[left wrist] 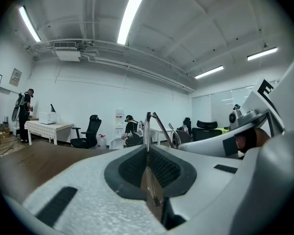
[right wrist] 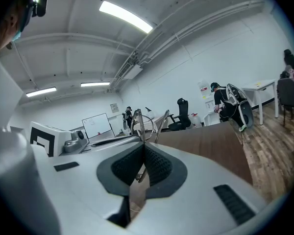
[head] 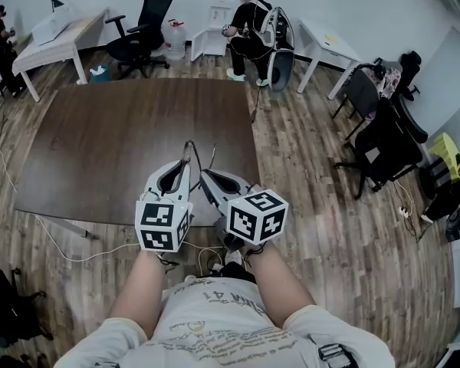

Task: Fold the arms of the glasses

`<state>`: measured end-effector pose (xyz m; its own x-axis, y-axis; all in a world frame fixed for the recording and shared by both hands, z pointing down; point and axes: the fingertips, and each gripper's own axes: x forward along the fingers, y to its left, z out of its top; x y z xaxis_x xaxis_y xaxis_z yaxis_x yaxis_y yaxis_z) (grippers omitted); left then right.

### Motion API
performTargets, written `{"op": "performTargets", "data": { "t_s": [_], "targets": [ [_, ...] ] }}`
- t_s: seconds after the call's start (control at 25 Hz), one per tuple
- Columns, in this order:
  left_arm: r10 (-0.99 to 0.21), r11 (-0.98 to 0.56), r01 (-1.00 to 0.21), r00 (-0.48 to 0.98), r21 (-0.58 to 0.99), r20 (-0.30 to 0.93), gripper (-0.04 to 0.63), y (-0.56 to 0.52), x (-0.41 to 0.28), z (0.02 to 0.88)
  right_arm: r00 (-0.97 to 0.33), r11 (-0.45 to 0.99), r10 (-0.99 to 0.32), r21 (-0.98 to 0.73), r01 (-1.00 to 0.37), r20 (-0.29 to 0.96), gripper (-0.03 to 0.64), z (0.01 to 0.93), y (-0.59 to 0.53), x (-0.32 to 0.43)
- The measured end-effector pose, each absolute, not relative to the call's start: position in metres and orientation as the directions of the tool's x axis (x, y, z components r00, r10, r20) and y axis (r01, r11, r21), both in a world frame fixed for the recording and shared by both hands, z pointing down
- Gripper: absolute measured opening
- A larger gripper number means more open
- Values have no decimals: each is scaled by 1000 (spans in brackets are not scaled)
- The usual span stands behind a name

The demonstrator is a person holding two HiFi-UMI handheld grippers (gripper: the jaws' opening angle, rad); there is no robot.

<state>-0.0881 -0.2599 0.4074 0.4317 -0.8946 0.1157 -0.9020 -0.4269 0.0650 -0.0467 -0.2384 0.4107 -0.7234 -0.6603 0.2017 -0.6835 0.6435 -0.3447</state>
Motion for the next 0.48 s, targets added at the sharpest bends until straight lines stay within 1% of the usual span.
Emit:
{"op": "performTargets", "data": {
  "t_s": [0.48],
  "targets": [
    [-892, -426, -893, 441, 146, 93, 31, -250, -94, 402, -765, 664, -624, -409, -626, 159, 17, 407, -229, -62]
  ]
}}
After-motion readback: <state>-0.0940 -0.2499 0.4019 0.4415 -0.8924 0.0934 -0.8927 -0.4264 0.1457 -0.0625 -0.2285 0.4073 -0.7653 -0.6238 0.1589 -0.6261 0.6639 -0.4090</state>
